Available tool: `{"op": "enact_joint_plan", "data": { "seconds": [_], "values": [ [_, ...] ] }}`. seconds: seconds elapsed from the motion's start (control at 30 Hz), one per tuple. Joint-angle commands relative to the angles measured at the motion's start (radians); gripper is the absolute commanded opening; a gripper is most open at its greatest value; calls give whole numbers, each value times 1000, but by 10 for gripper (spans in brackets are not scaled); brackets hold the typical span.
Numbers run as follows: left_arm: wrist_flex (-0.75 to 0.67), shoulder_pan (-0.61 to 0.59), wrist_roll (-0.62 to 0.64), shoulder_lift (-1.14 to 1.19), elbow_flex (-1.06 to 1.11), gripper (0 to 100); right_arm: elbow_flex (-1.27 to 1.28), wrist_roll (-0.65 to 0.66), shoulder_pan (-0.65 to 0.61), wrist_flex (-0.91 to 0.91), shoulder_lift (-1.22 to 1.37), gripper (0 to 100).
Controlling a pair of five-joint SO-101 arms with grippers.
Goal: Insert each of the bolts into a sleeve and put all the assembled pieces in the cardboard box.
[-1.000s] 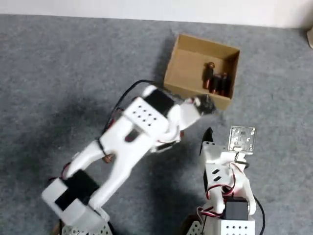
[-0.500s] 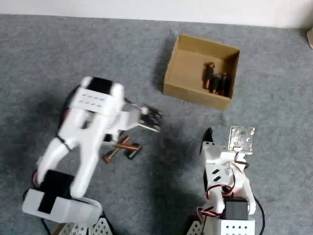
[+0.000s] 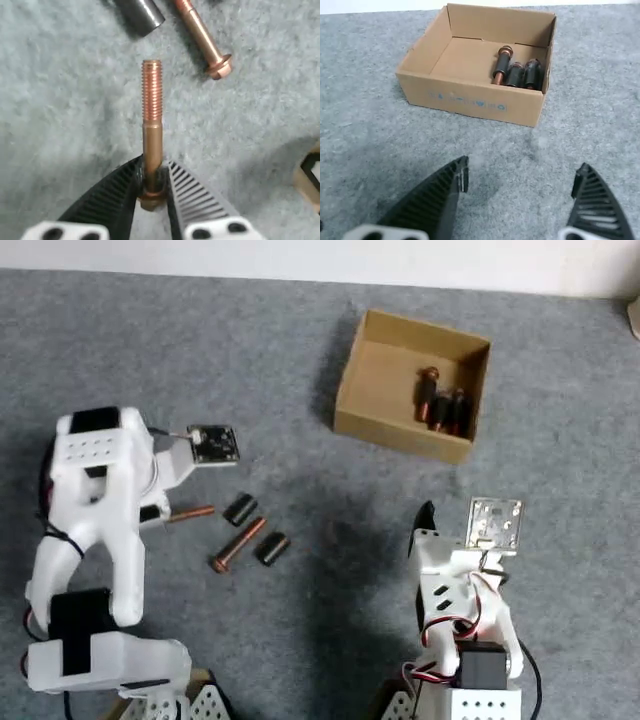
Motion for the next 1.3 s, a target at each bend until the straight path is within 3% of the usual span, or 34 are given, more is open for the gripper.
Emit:
{"op": "enact_joint_plan", "data": {
  "seconds": [0.0,0.33,0.53,0.73,0.8,1.03,1.27],
  "values": [
    [-146,-16,-674,-42,85,6,-4,-9,7,-30,-5,306],
    [-327,-21,-666,-42,209,14,27,-9,7,-61,-5,306],
    [-344,-54,-548,-44,203,243,28,-9,7,-61,-5,306],
    [-367,-28,-422,-54,205,206,31,-9,7,-65,-5,306],
    [-367,16,-213,-59,193,200,31,-9,7,-65,-5,306],
    [-338,64,779,-110,128,204,31,-9,7,-65,-5,306],
    [-295,54,1433,-130,97,204,31,-9,7,-65,-5,306]
  ]
}}
